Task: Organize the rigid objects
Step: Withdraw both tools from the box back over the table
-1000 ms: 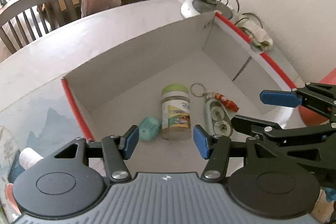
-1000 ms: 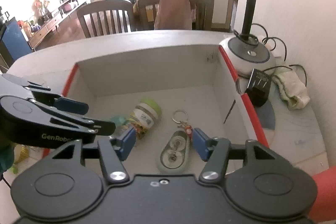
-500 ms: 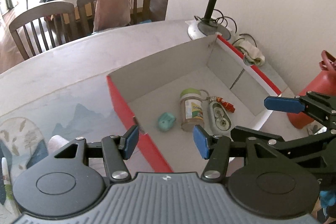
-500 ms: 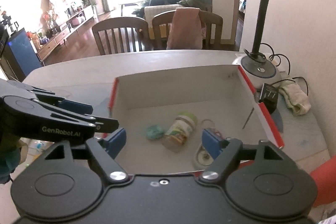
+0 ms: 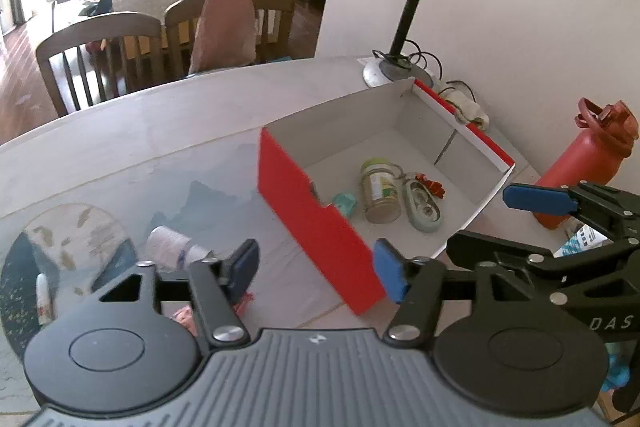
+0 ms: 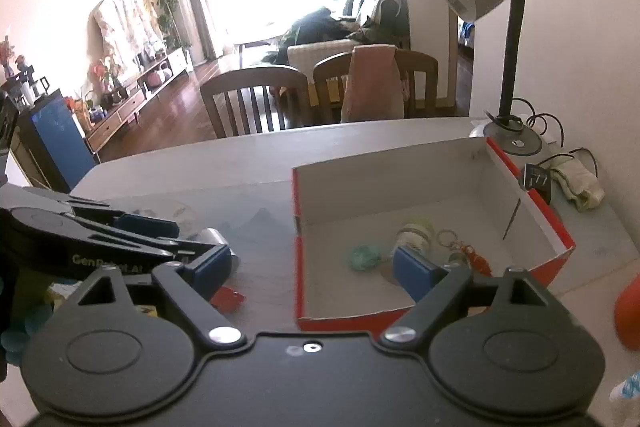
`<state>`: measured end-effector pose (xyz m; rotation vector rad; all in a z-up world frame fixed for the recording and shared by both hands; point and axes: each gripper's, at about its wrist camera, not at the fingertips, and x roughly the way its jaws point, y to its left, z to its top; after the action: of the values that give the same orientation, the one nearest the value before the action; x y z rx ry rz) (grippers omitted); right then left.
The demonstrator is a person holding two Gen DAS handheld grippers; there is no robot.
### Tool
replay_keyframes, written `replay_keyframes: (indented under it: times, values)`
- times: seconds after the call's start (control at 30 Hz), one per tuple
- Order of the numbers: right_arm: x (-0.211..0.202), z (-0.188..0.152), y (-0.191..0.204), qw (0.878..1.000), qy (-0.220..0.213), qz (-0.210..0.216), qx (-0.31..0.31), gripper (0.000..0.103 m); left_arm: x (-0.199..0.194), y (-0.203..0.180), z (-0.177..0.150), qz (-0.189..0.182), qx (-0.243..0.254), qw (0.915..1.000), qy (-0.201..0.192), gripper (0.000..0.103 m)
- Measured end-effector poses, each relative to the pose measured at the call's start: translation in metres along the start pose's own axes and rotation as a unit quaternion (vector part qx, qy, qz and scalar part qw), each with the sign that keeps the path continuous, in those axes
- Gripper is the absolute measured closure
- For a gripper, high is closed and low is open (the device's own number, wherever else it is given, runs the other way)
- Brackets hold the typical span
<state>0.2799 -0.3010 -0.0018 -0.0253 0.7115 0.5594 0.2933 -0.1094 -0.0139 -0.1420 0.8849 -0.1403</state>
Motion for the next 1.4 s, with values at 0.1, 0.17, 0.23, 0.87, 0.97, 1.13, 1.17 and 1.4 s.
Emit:
replay_keyframes:
  times: [0.1, 0.17, 0.23, 0.87, 0.97, 1.13, 1.17, 1.4]
  values:
    - [-0.005, -0.004, 0.015, 1.000, -0.012, 0.003, 0.002, 0.012, -0.014, 0.010, -0.009, -0.005, 0.002, 1.0000, -0.008, 0.038]
    - [-0.006, -0.007, 0.024, 1.000, -0.017, 0.004, 0.003, 0.011, -0.023, 0.017, -0.016, -0.006, 0.002, 0.9999, -0.013, 0.037]
    - [-0.006, -0.011, 0.033, 1.000, -0.023, 0.003, 0.002, 0.009, -0.032, 0.026, -0.023, -0.005, 0.002, 0.9998, -0.018, 0.037]
    - [0.039, -0.061, 0.132, 0.997, 0.032, 0.057, -0.029, 0.005, -0.077, 0.135, -0.074, 0.027, -0.038, 0.9976, -0.050, 0.018]
    - [0.053, -0.074, 0.151, 0.995, 0.050, 0.069, -0.052, 0.005, -0.075, 0.152, -0.080, 0.033, -0.046, 0.9973, -0.047, 0.017]
    - [0.076, -0.093, 0.177, 0.990, 0.084, 0.076, -0.085, 0.007, -0.070, 0.178, -0.089, 0.036, -0.063, 0.9960, -0.052, 0.010]
    - [0.081, -0.098, 0.182, 0.989, 0.091, 0.076, -0.093, 0.007, -0.069, 0.182, -0.091, 0.037, -0.067, 0.9957, -0.053, 0.005]
    - [0.119, -0.117, 0.201, 0.979, 0.129, 0.079, -0.133, 0.015, -0.045, 0.218, -0.102, 0.074, -0.093, 0.9922, -0.038, 0.001]
